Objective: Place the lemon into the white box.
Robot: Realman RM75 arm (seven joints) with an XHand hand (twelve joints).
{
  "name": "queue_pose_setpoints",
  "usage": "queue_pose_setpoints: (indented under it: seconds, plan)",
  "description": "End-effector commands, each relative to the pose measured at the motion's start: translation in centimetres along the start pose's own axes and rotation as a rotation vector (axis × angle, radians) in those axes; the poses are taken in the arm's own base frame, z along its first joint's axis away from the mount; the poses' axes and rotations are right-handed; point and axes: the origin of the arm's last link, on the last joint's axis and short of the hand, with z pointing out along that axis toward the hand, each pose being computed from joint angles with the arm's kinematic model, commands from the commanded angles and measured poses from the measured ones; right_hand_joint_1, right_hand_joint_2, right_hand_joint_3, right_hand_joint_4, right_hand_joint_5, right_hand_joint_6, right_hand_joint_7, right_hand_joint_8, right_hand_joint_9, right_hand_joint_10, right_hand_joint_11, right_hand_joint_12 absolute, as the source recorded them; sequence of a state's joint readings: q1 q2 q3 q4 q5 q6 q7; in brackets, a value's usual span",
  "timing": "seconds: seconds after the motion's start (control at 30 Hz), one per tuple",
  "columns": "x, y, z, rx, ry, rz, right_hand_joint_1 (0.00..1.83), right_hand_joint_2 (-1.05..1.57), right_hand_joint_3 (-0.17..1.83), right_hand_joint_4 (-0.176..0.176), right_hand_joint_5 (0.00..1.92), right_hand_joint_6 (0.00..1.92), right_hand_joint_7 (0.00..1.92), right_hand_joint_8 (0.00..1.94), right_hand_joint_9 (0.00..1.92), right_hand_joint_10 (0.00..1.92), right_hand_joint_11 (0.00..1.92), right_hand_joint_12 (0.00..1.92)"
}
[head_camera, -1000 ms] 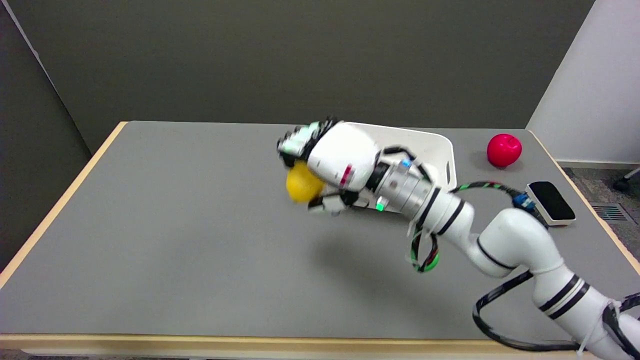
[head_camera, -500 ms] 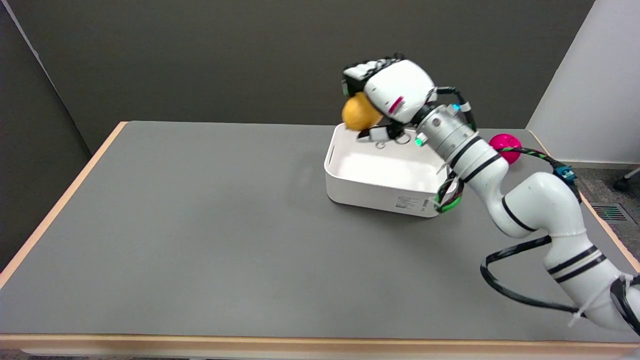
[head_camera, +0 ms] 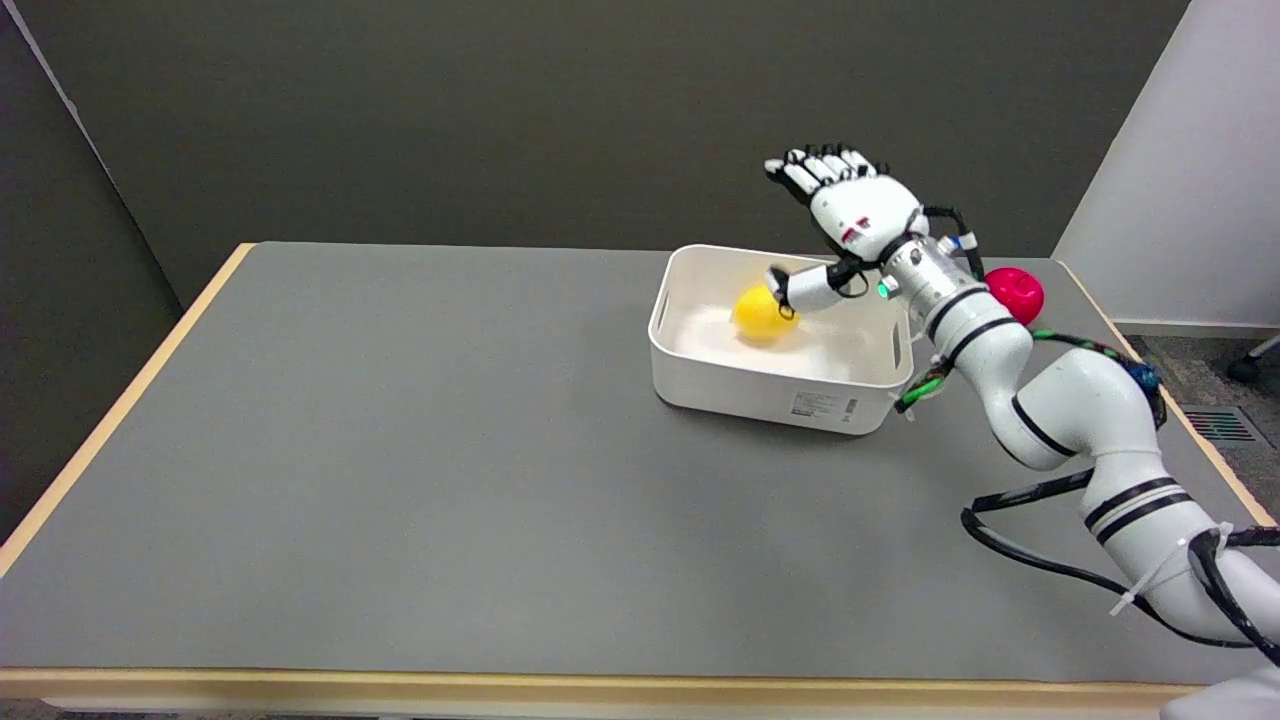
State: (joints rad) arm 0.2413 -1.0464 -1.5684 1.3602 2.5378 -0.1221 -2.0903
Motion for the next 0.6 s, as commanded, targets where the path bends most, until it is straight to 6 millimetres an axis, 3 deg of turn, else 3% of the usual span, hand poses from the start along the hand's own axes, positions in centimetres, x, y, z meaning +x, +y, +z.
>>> queue_pose_setpoints:
  seconds: [0.03, 0.3, 0.6]
  plan:
    - [-5.1, 1.4, -5.2, -0.005, -0.057, 0.353, 0.52, 0.60, 0.89, 0.021, 0.03, 0.25, 0.00, 0.00, 0.00, 0.22, 0.00, 0.63]
    - [-4.7, 0.4, -6.4, 0.067, -0.019, 0.421, 0.49, 0.58, 0.92, 0.012, 0.02, 0.19, 0.00, 0.00, 0.00, 0.18, 0.00, 0.60]
    - [-5.0, 2.0, -6.8, 0.027, -0.015, 0.564, 0.45, 0.63, 0.92, 0.004, 0.02, 0.17, 0.00, 0.00, 0.00, 0.16, 0.00, 0.59]
